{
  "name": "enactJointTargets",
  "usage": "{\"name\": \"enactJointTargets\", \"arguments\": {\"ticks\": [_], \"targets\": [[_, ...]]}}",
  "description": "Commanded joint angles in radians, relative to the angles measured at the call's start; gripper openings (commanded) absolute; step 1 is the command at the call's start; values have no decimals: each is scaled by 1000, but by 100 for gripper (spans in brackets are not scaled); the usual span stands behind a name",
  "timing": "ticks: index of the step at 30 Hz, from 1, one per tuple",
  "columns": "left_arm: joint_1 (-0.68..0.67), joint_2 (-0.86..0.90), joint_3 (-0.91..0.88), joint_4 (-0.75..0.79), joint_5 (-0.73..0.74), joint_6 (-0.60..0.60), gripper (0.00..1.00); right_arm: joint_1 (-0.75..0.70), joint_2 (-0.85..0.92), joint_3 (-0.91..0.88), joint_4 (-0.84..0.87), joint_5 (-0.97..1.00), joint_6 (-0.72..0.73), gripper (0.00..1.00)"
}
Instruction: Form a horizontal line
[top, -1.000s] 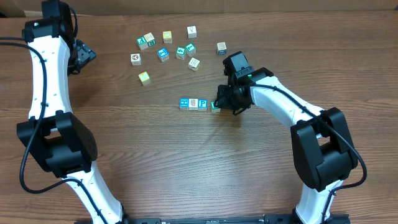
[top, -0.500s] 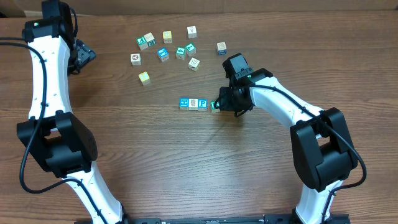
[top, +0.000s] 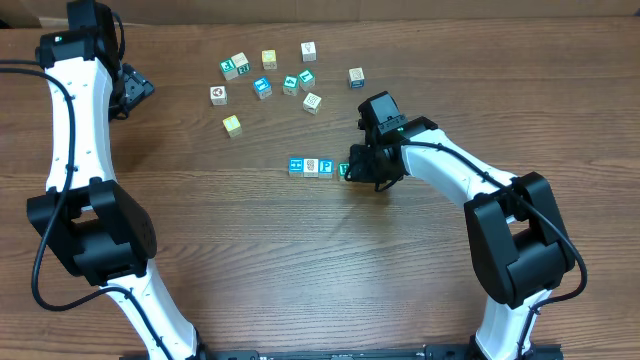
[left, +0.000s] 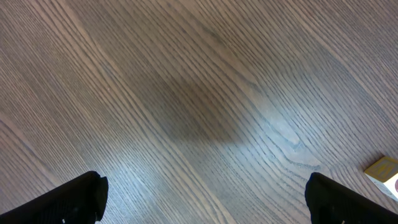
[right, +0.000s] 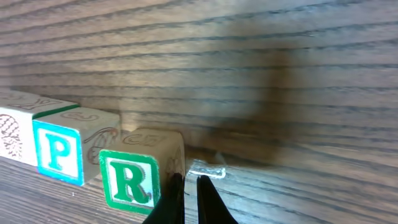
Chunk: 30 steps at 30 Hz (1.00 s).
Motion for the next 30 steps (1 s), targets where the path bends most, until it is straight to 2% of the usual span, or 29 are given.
{"name": "enactJointTargets", "arguments": {"ticks": [1, 30], "targets": [[-8, -7, 6, -2, -11, 4, 100, 7, -29, -1, 6, -21, -16, 4], [-8, -7, 6, -2, -11, 4, 100, 7, -29, -1, 33, -21, -4, 5]]}}
